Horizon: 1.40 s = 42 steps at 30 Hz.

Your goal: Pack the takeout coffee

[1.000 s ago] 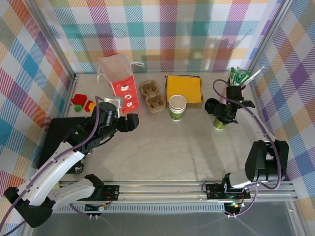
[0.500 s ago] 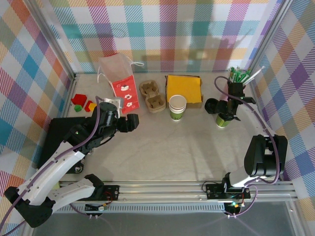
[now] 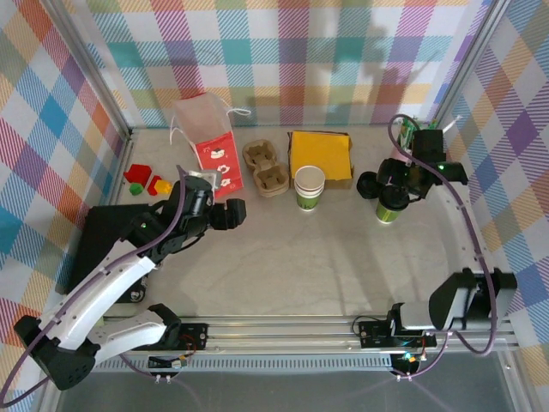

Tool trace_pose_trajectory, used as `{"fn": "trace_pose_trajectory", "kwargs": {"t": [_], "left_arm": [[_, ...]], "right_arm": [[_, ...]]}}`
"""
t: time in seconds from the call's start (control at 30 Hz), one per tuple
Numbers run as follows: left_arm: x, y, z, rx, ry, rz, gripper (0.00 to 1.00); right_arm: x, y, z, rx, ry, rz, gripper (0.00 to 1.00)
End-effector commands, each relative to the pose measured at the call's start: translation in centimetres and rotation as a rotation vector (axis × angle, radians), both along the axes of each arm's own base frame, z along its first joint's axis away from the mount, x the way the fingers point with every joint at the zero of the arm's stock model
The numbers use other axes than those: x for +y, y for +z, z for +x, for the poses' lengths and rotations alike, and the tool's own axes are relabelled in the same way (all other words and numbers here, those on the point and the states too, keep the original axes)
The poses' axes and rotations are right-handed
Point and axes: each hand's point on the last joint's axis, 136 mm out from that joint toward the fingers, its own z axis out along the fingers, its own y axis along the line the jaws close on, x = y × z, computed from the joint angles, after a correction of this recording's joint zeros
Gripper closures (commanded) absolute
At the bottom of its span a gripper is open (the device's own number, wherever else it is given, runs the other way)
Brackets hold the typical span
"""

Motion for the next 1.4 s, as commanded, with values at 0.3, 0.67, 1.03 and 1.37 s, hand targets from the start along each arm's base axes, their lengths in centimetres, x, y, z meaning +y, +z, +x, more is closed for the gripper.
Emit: {"fn": "trace_pose_trajectory", "kwargs": {"t": [0.3, 0.67, 1.03, 1.37], "left_arm": [[-3.5, 0.0, 3.5, 0.036, 0.005, -0.073, 0.23], [-6.7, -5.6, 8.7, 0.120, 0.090, 0.013, 0.26], [-7.1, -11.0, 13.8, 0.151, 0.265, 0.136, 0.27], [-6.9, -13.9, 17.8, 0.162, 0.360, 0.165, 0.43]], "right_arm": [[9.0, 6.0, -4.1, -0.163, 0.279, 0.498, 0.13], [11.4, 1.5, -4.5, -0.214, 0.424, 0.488, 0.13], [11.9, -3.7, -3.3, -0.352, 0.464, 0.374, 0.15], [15.0, -8.0, -3.6, -0.357, 0.555, 0.277, 0.15]]}}
